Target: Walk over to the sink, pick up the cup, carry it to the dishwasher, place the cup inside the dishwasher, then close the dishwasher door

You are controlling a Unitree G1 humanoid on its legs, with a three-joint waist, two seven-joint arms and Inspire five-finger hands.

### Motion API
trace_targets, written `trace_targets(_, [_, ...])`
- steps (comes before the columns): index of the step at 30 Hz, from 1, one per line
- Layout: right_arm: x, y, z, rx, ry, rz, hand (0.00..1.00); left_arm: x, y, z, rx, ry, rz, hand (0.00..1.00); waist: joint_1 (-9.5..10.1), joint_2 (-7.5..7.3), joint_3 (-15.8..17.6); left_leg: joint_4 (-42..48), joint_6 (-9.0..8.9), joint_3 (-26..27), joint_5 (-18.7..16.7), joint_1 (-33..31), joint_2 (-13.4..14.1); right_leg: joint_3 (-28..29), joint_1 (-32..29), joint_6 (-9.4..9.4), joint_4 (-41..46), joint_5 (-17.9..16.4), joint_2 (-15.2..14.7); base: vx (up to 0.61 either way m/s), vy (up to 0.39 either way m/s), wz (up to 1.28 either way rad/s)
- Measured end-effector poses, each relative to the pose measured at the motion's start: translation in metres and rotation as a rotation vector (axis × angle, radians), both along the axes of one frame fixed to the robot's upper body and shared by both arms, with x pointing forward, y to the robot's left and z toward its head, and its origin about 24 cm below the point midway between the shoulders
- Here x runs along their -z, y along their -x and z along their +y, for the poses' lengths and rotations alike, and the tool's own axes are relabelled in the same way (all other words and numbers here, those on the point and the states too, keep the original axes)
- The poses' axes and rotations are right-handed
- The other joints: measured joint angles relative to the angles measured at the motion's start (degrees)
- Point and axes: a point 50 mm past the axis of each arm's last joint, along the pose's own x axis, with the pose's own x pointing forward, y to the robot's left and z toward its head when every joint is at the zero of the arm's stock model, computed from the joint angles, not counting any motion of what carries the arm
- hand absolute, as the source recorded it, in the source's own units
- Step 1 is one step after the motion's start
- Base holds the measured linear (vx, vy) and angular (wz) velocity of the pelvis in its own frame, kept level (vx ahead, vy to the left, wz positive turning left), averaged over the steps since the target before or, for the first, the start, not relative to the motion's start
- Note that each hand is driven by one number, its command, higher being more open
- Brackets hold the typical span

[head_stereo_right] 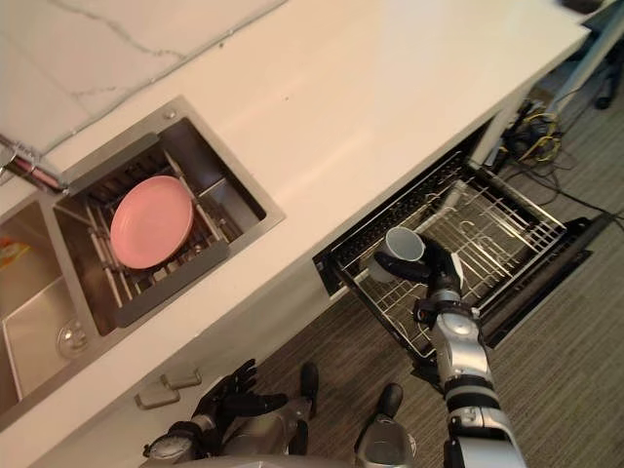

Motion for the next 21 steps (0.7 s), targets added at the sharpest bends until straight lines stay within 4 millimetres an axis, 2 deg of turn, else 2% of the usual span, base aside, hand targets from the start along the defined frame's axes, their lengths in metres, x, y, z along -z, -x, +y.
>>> trace_targets(3, [-0.013, -0.006, -0.021, 0.018, 0.079, 0.036, 0.00, 0.003, 0.004, -0.003, -0.038, 0.044, 0.019, 1.00, 1.15, 0.75, 1.4, 0.1, -0.11, -1.3, 0.7, -0.8, -0.3, -1.3, -0.9, -0.06, 2.7, -1.3, -0.9, -0.06, 0.019, 0.30])
trace_targets(5, [-0.014, -0.008, -0.027, 0.001, 0.108, 0.086, 0.00, 0.002, 0.002, -0.003, -0.046, 0.052, 0.009, 1.00, 1.73, 0.84, 2.5, 0.1, -0.40, -2.1, 1.1, -1.1, -0.4, -2.0, -1.5, -0.21, 4.7, -2.3, -1.4, -0.08, -0.002, 0.27])
trace_targets(8, [-0.007, -0.007, -0.034, -0.057, 0.136, 0.209, 0.00, 0.000, -0.001, -0.002, -0.062, 0.068, -0.004, 1.00, 2.29, 0.89, 3.9, 0.0, -0.77, -3.2, 1.3, -1.9, -0.4, -3.3, -2.6, -0.87, 8.6, -4.8, -2.4, -0.10, -0.024, 0.29])
trace_targets(10, [0.001, -0.004, -0.037, -0.087, 0.151, 0.291, 0.00, 0.000, -0.005, -0.001, -0.068, 0.083, -0.003, 1.00, 2.25, 1.20, 4.7, -0.3, -0.56, -1.8, 1.1, -2.7, 0.1, -4.5, -3.2, -1.01, 10.4, -5.9, -3.0, -0.10, -0.036, 0.37])
trace_targets(11, [-0.001, -0.005, -0.040, -0.097, 0.145, 0.296, 0.00, -0.001, -0.006, 0.001, -0.080, 0.085, -0.001, 1.00, 1.82, 1.29, 5.4, -0.3, -0.56, 0.6, 1.1, -3.0, 0.7, -5.4, -3.3, -1.05, 11.7, -6.7, -3.6, -0.07, -0.042, 0.39])
trace_targets(12, [-0.006, -0.006, -0.045, -0.105, 0.149, 0.303, 1.00, 0.000, -0.006, 0.005, -0.096, 0.090, 0.003, 1.00, 1.83, 1.23, 5.6, -0.3, -0.87, 1.7, 1.4, -3.4, 1.0, -5.7, -3.9, -1.10, 13.1, -7.5, -4.1, -0.05, -0.046, 0.29])
trace_targets(13, [-0.009, -0.008, -0.046, -0.112, 0.151, 0.309, 1.00, 0.000, -0.006, 0.006, -0.103, 0.091, 0.003, 1.00, 2.01, 1.20, 5.6, -0.3, -1.22, 1.8, 1.8, -3.5, 1.0, -5.7, -4.2, -1.09, 13.8, -7.9, -4.3, -0.01, -0.061, 0.15])
trace_targets(15, [-0.015, -0.014, -0.048, -0.137, 0.139, 0.333, 1.00, -0.001, -0.008, 0.009, -0.098, 0.085, 0.003, 1.00, 2.43, 1.31, 5.8, 0.0, -0.32, 1.1, 2.7, -3.6, 0.9, -5.8, -4.9, -0.89, 15.6, -8.7, -4.8, 0.03, -0.084, 0.14])
trace_targets(17, [-0.017, -0.018, -0.047, -0.149, 0.149, 0.348, 1.00, -0.001, -0.010, 0.008, -0.092, 0.085, 0.005, 1.00, 2.61, 1.37, 6.0, 0.0, -0.17, 0.3, 3.1, -3.7, 1.0, -5.8, -4.9, -1.25, 16.1, -9.3, -4.7, 0.02, -0.141, 0.20])
trace_targets(21, [-0.019, -0.021, -0.045, -0.126, 0.189, 0.348, 1.00, -0.002, -0.018, 0.008, -0.070, 0.075, -0.005, 1.00, 3.43, 1.27, 6.6, 0.0, -0.54, -0.4, 3.3, -3.6, 1.2, -5.4, -4.9, -1.45, 17.3, -10.4, -4.5, -0.04, -0.115, 0.09])
